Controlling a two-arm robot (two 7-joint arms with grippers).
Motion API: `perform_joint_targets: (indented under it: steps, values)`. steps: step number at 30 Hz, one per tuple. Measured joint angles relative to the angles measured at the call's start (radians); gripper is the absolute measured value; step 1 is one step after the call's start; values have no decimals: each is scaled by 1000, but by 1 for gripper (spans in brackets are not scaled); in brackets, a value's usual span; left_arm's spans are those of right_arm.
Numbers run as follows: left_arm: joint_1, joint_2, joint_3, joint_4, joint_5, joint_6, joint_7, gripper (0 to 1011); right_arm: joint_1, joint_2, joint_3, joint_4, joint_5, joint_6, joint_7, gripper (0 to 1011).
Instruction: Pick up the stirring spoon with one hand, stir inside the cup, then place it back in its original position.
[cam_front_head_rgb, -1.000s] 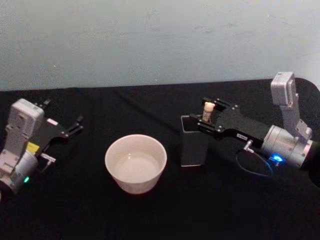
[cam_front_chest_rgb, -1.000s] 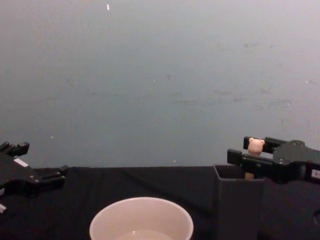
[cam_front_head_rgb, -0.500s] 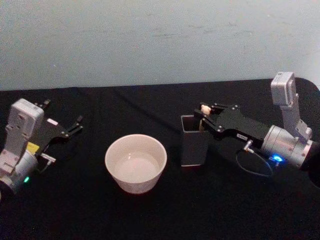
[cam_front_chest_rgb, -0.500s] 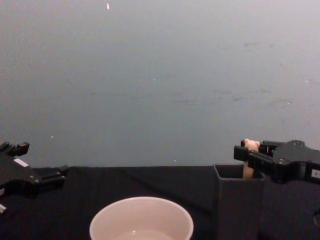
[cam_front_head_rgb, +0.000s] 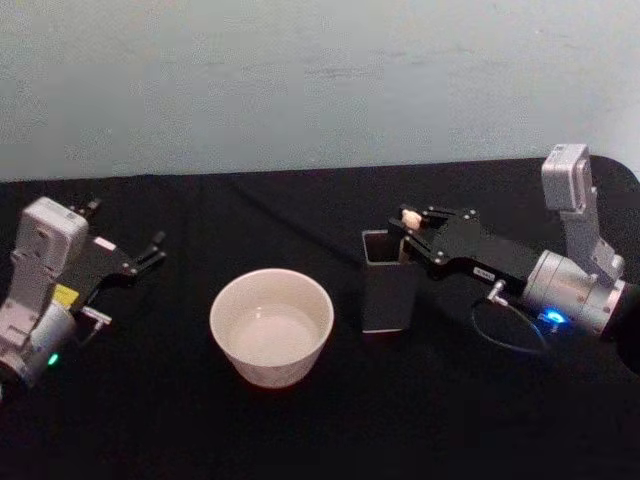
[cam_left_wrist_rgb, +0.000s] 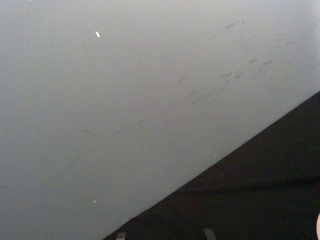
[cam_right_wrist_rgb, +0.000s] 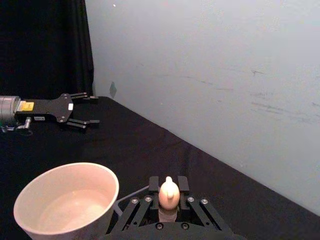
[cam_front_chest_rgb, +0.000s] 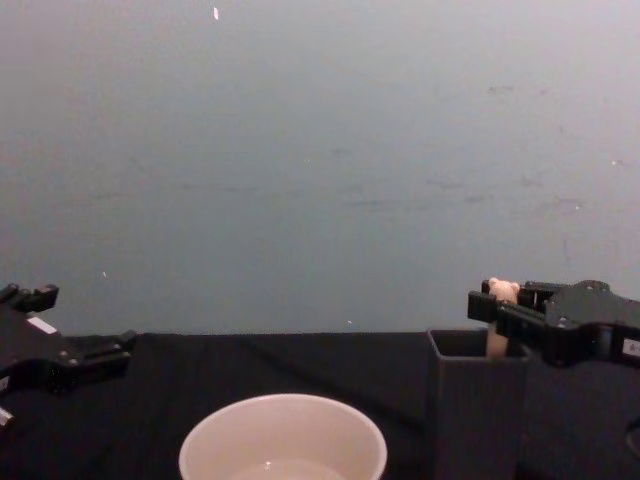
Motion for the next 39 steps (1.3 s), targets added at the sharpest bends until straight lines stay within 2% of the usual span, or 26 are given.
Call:
perform_joint_targets:
  steps: [4, 16, 20, 26, 33, 39]
  values:
    - [0, 0, 0, 0, 0, 0, 0, 1001, -10, 4, 7, -23, 2, 0, -6, 213]
    - [0, 0, 0, 0, 0, 0, 0, 1001, -58, 36, 60, -180, 39, -2, -35, 213]
    - [0, 0, 0, 0, 0, 0, 0, 1002, -73, 42, 83, -231, 57, -19, -44, 213]
    - [0, 0, 0, 0, 0, 0, 0, 1001, -77, 36, 100, -268, 75, -45, -46, 213]
    - [0, 0, 0, 0, 0, 0, 0, 1001, -64, 12, 82, -281, 87, -60, -28, 213]
    - [0, 0, 0, 0, 0, 0, 0, 1001, -40, -19, 34, -265, 79, -64, -6, 213]
